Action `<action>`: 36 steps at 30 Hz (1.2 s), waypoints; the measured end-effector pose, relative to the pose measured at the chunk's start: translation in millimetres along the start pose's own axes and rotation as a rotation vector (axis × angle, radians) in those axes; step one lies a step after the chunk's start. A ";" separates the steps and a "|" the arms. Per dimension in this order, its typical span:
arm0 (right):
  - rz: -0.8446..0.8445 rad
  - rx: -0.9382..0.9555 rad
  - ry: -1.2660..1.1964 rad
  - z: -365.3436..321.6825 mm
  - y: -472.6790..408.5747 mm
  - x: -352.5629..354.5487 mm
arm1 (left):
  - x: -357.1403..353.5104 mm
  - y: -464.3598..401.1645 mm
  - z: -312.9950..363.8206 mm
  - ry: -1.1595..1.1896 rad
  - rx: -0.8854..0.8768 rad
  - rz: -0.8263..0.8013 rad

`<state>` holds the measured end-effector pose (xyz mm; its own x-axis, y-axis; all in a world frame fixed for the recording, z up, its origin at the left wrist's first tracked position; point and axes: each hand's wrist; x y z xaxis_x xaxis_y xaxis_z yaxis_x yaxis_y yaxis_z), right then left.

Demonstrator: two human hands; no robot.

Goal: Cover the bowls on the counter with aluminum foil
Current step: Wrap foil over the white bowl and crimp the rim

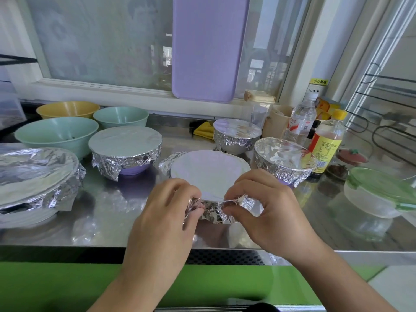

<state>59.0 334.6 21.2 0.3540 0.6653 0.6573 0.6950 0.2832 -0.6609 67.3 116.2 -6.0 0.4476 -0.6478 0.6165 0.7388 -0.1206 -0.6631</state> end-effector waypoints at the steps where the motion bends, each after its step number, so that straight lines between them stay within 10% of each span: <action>1: 0.000 0.000 0.009 0.0 0.1 -0.6 | 0.3 -0.9 -0.2 0.008 0.005 0.000; 36: 0.218 -0.274 0.182 4.9 -4.5 9.2 | 17.3 -16.9 -8.7 0.107 0.130 0.081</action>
<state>56.1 342.8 28.4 0.5999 0.5491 0.5819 0.7239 -0.0628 -0.6870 58.1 100.5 12.2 0.4574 -0.7284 0.5100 0.7644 0.0291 -0.6441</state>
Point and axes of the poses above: each hand's wrist, its own y-axis away from the middle knuckle, its own x-axis out of the back of the hand, z = x × y
